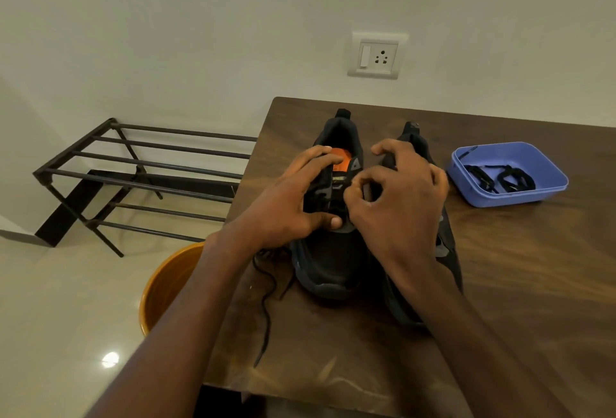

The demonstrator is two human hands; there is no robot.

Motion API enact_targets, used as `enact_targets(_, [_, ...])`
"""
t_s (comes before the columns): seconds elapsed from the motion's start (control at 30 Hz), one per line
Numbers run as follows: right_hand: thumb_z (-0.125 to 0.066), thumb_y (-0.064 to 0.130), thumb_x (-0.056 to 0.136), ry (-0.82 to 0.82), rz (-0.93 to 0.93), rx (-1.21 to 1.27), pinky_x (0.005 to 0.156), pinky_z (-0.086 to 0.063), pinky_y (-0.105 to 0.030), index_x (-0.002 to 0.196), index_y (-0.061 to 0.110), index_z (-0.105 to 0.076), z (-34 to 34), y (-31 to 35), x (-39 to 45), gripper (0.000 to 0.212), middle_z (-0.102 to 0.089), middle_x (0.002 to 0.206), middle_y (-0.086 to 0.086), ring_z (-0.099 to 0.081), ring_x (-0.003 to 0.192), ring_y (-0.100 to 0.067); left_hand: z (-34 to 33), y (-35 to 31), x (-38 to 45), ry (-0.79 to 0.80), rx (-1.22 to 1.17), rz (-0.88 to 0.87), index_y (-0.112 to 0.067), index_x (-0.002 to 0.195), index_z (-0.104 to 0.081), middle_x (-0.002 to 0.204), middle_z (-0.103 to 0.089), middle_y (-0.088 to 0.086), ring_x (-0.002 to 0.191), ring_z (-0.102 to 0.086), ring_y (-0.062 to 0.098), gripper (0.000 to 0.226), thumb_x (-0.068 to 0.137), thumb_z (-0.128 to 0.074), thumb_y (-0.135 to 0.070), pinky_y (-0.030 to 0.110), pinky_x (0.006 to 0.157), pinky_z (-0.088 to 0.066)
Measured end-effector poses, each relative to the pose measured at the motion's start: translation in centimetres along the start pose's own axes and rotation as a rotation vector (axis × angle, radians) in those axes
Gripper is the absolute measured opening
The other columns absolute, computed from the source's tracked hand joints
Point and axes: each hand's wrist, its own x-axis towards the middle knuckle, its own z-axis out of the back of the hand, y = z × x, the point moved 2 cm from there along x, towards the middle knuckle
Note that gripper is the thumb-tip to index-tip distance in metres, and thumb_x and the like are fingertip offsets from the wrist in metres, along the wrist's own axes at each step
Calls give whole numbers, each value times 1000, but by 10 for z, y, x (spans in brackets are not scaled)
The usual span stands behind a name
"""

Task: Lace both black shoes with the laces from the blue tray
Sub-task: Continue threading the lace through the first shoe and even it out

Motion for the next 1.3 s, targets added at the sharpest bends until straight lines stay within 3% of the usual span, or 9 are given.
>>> enact_targets(0.17, [-68,28,89,57,108,-124,117,-23,-61,121,29,-69,-1,5,2,32,-34,162,4,-29,151,-21,-1,0,-1,-39,-63,-3,-35,156,-32,159,-18,-24,144,-30,2,97,79,-89,-26,13,109,-35])
enact_targets(0.3, [-74,33,88,289,109,-186,119,-11,-65,114,32,-73,-20,13,7,26,-24,167,10,-18,156,-19,0,1,0,-57,-66,-10,-34,157,-32,159,-19,-22,143,-26,-4,98,79,-89,-25,0,105,-30])
enact_targets(0.43, [-74,25,88,-14,25,-56,118,-22,-62,94,28,-77,-8,3,6,8,-58,139,7,-48,134,-16,0,4,1,-42,-74,-1,-36,155,-32,159,-18,-22,144,-29,3,99,76,-91,-30,12,110,-33])
enact_targets(0.53, [-73,23,88,-201,-66,-36,111,-32,-62,103,23,-74,8,-5,2,15,-57,137,-2,-51,130,-22,0,4,1,-43,-69,14,-35,155,-31,158,-18,-24,142,-27,1,100,76,-91,-30,12,108,-32])
enact_targets(0.67, [-65,22,90,-3,98,-198,117,-19,-65,129,28,-64,-5,5,5,40,-26,167,1,-22,154,-25,-1,3,1,-59,-92,-1,-31,156,-32,160,-20,-17,146,-28,3,100,76,-91,-28,18,114,-33])
enact_targets(0.8, [-71,31,90,198,127,-167,118,-11,-68,104,32,-76,-25,9,7,15,-33,164,8,-22,155,-20,-1,4,-1,-72,-104,-18,-33,156,-33,159,-21,-20,147,-28,2,98,77,-91,-27,26,119,-35])
enact_targets(1.03, [-69,16,93,-304,-34,4,116,-26,-61,105,20,-76,8,-9,8,14,-57,136,-3,-54,126,-19,1,3,1,-55,-95,22,-36,156,-32,161,-18,-20,145,-23,1,100,76,-92,-30,28,119,-34])
enact_targets(1.17, [-65,21,92,-3,132,-185,121,-11,-63,128,24,-66,-4,5,10,37,-26,168,-2,-21,156,-24,1,4,0,-70,-111,4,-35,156,-33,160,-21,-20,145,-24,-4,99,76,-92,-29,25,119,-34])
enact_targets(1.3, [-75,29,86,257,110,-210,121,-4,-65,110,33,-75,-22,13,9,24,-29,167,7,-15,158,-20,-1,7,0,-75,-110,-13,-35,156,-34,154,-21,-25,139,-19,-22,97,77,-91,-28,9,113,-30])
